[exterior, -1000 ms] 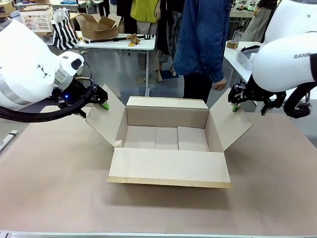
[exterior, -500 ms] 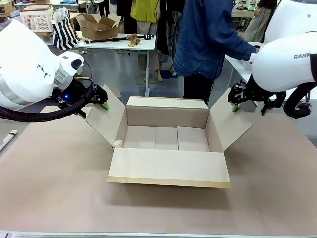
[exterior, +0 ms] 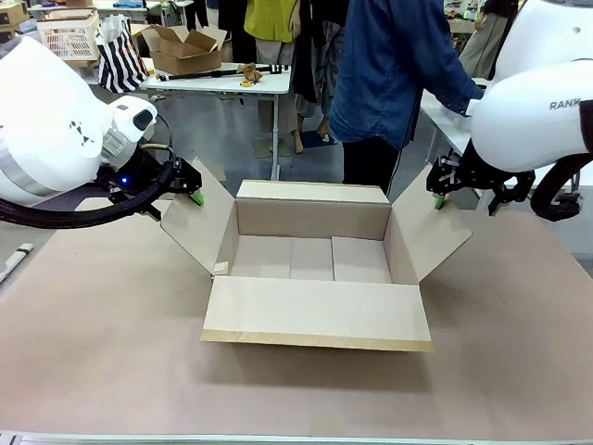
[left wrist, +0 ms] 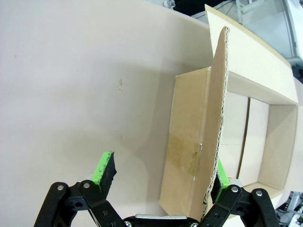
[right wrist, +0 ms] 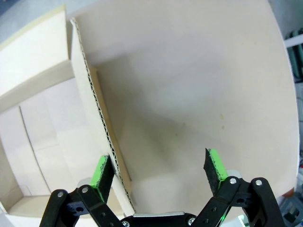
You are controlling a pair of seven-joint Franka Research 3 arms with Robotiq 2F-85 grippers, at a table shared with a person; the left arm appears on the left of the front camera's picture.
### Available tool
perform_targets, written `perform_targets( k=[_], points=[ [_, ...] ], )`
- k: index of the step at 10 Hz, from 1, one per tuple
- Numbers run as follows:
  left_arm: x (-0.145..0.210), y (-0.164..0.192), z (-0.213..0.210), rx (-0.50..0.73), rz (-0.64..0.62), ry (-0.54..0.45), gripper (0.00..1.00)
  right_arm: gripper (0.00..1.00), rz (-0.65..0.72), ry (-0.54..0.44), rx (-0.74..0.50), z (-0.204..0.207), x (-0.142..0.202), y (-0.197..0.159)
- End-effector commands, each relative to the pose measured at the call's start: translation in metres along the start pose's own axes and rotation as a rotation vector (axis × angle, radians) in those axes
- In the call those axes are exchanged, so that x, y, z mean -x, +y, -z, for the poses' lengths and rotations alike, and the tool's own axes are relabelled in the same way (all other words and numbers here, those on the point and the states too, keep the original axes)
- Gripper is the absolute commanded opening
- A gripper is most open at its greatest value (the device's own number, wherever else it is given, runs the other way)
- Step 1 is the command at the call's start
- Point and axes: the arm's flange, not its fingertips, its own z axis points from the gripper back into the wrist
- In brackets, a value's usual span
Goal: Pack the gift set into the box.
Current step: Lift both hands away from the flaps of the Package Box.
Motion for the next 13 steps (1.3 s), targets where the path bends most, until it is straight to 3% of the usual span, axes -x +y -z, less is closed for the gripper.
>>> perform_targets(
  k=[1, 13],
  points=[
    [0.0004, 0.0001, -0.0013, -0.009, -0.005, -0.002, 1.0, 1.0, 0.012, -0.013, 0.025, -0.0013, -0.0022, 0.0018],
    [0.0004, 0.0001, -0.0013, -0.009, -0.005, -0.002, 1.0, 1.0, 0.012, -0.013, 0.025, -0.0013, -0.0022, 0.0018]
  ],
)
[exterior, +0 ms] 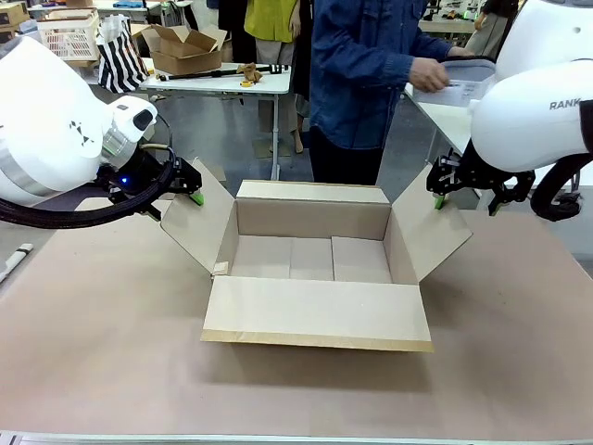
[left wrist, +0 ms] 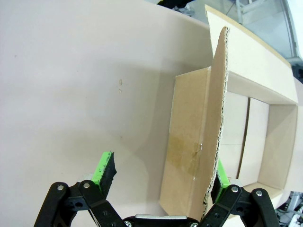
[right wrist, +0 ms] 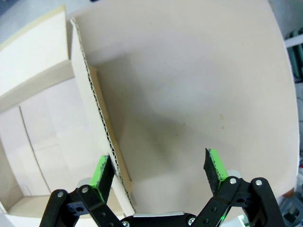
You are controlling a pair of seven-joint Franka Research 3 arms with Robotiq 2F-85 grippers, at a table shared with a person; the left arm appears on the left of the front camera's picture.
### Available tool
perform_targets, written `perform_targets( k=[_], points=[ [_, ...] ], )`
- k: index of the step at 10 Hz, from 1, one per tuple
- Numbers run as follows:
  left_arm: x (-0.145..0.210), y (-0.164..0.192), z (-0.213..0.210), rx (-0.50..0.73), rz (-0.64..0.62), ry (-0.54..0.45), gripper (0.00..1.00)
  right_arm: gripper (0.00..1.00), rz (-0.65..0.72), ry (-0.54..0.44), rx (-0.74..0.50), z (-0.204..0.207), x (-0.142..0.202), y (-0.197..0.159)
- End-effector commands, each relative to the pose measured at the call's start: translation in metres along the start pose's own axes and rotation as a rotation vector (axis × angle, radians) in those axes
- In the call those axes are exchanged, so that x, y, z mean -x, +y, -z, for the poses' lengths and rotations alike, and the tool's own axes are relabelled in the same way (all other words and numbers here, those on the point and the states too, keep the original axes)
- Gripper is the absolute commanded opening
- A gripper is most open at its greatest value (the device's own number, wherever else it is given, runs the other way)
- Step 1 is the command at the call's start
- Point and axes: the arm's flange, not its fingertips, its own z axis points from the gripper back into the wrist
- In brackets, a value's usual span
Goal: Pack the gift set into the box.
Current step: Lift both hands away from the flaps of the Package Box.
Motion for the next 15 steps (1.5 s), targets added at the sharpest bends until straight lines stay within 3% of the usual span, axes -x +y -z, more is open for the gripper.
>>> perform_targets(
  k=[1, 15],
  points=[
    [0.0004, 0.0001, -0.0013, -0.009, -0.005, -0.002, 1.0, 1.0, 0.012, -0.013, 0.025, -0.0013, -0.0022, 0.0018],
    [0.0004, 0.0001, -0.0013, -0.009, -0.005, -0.002, 1.0, 1.0, 0.012, -0.013, 0.025, -0.0013, -0.0022, 0.0018]
  ],
)
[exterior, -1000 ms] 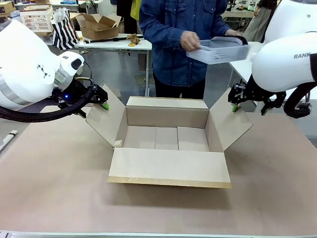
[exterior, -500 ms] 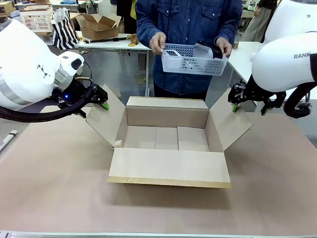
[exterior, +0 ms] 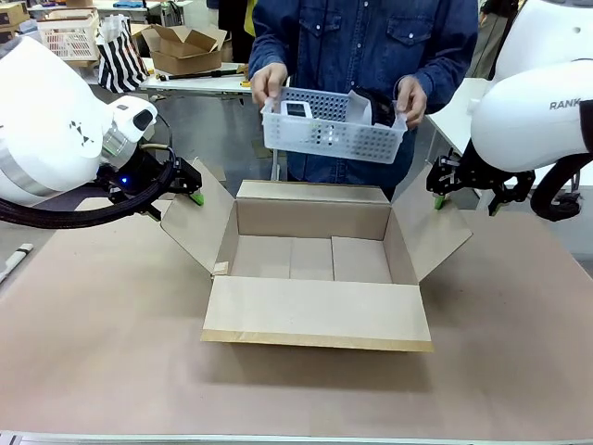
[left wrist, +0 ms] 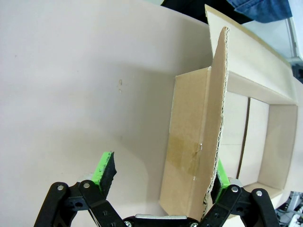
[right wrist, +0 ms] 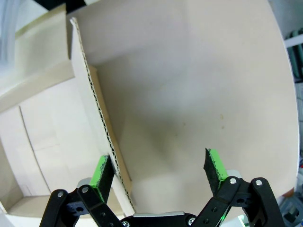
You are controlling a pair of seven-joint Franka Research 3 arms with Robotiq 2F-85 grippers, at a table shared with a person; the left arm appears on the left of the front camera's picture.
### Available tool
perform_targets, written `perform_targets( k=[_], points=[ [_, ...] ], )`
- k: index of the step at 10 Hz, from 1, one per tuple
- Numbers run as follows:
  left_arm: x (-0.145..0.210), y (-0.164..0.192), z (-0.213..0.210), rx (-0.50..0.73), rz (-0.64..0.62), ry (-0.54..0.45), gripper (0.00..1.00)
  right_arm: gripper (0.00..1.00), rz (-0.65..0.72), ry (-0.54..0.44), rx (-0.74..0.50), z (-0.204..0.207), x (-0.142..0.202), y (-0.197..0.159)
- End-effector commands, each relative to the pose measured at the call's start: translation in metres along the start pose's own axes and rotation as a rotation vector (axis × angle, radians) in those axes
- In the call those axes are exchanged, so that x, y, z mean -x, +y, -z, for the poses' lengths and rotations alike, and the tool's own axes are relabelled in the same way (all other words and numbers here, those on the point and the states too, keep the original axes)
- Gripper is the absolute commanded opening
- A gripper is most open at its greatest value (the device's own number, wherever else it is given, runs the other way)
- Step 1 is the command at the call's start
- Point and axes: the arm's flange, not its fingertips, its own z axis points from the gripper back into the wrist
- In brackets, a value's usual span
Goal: Pack the gift set into the box.
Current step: Lift both hands away from the flaps of the Package Box.
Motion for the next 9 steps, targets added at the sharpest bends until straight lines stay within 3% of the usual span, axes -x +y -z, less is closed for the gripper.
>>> perform_targets(
  k=[1, 9],
  points=[
    [0.0004, 0.0001, -0.0013, -0.009, -0.005, -0.002, 1.0, 1.0, 0.012, -0.013, 0.025, -0.0013, -0.0022, 0.0018],
    [0.0004, 0.0001, -0.0013, -0.009, -0.005, -0.002, 1.0, 1.0, 0.012, -0.013, 0.025, -0.0013, -0.0022, 0.0018]
  ],
)
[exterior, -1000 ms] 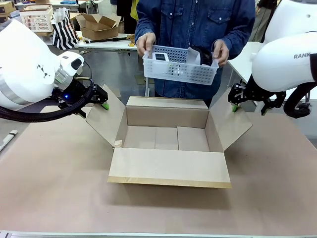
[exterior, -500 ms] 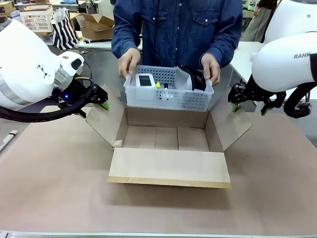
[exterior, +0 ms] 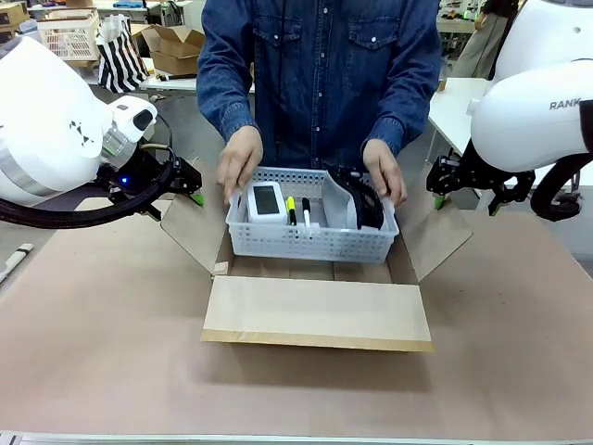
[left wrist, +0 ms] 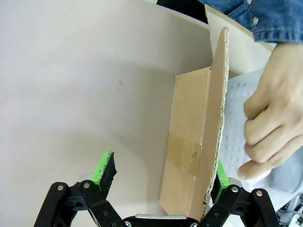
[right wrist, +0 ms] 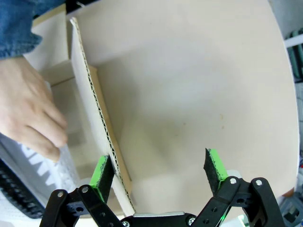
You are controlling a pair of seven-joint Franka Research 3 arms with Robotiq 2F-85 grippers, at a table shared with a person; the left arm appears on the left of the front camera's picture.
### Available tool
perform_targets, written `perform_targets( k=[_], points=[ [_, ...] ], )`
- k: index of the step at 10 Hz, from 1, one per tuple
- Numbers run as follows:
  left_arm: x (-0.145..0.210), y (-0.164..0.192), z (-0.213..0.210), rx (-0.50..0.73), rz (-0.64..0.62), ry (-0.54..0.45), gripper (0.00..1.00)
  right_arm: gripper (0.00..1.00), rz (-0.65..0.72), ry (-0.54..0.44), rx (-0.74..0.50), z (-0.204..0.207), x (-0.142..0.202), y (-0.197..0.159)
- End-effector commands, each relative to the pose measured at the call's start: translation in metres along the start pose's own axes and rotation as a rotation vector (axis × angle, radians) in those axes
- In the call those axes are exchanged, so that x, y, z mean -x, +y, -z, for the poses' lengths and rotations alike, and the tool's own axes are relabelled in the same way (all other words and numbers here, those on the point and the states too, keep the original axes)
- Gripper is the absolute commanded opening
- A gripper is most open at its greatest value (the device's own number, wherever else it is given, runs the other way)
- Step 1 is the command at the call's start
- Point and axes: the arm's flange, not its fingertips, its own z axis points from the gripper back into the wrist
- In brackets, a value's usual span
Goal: Pack the gift set into the box.
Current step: Lift both hands away from the flaps of the Package Box.
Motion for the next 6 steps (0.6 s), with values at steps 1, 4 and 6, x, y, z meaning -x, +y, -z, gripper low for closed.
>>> perform_targets(
  k=[1, 4, 6],
  points=[
    [0.0004, 0.0001, -0.0013, -0.009, -0.005, -0.002, 1.0, 1.0, 0.012, -0.013, 0.025, -0.0013, -0.0022, 0.0018],
    [0.0004, 0.0001, -0.0013, -0.009, -0.005, -0.002, 1.0, 1.0, 0.012, -0.013, 0.025, -0.0013, -0.0022, 0.0018],
    [0.0004, 0.0001, -0.0013, -0.009, -0.005, -0.002, 1.0, 1.0, 0.012, -0.013, 0.025, -0.0013, -0.0022, 0.0018]
  ],
)
